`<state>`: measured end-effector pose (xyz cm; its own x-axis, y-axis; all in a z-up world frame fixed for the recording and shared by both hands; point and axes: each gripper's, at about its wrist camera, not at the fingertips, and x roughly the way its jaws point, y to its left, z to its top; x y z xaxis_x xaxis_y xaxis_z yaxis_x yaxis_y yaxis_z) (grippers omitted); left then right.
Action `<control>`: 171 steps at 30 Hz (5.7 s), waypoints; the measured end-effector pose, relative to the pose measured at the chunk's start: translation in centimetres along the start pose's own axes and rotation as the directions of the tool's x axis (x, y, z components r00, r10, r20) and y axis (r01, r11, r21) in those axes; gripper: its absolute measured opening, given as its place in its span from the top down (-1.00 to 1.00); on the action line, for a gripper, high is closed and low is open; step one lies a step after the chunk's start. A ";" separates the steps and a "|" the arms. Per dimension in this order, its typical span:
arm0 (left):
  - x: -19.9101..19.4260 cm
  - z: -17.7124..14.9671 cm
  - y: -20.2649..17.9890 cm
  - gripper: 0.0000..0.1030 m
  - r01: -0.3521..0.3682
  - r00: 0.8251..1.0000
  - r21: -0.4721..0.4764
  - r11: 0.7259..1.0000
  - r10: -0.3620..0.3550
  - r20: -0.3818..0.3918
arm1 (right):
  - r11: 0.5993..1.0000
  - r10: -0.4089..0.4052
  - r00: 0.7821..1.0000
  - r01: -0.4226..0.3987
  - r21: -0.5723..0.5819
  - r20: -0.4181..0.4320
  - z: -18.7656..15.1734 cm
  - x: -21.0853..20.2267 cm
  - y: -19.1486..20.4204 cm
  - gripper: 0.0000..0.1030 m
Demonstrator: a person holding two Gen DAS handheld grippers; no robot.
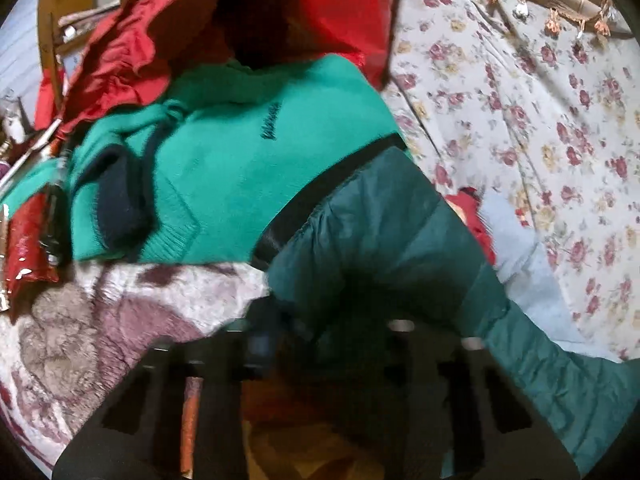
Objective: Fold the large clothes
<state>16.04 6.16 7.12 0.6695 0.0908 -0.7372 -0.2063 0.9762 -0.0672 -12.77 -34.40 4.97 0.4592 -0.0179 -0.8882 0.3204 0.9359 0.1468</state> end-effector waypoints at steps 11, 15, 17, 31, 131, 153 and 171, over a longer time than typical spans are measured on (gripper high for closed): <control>-8.1 -2.4 -2.4 0.79 0.094 0.992 0.097 0.991 -0.101 0.073 | 1.000 -0.001 1.000 0.001 0.013 0.030 -0.2 -1.2 -0.6 -1.00; -10.5 -3.6 -3.9 0.80 0.103 0.989 0.132 0.986 -0.115 0.088 | 1.000 -0.007 0.999 0.006 0.015 0.042 -0.3 -1.8 -1.1 -1.00; -11.9 -4.4 -4.7 0.80 0.114 0.986 0.161 0.980 -0.131 0.102 | 1.000 -0.013 0.999 0.012 0.022 0.045 -0.3 -2.0 -1.5 -1.00; -18.8 -8.5 -11.4 0.80 0.235 0.958 0.293 0.927 -0.271 0.091 | 0.998 -0.038 0.997 0.035 0.051 0.068 -1.2 -4.0 -4.3 -1.00; -23.0 -18.7 -16.8 -0.33 0.305 0.952 0.384 0.872 -0.296 -0.082 | 0.982 0.055 0.998 -0.057 0.180 0.017 -2.0 -2.5 -9.4 -1.00; -21.7 -18.9 -16.8 -0.33 0.304 0.953 0.377 0.875 -0.287 -0.102 | 0.993 0.100 0.986 -0.108 0.051 0.132 -1.6 -3.0 -8.9 0.50; -22.0 -19.7 -17.8 -0.33 0.309 0.951 0.397 0.864 -0.290 -0.109 | 0.994 -0.110 0.959 0.105 0.033 0.262 -0.5 -8.0 -14.5 0.69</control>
<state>-9.08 -17.10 11.30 0.6185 -0.2180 -0.7550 0.3117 0.9500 -0.0190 -21.53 -47.60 9.72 0.6222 -0.2125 -0.7534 0.3943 0.9165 0.0671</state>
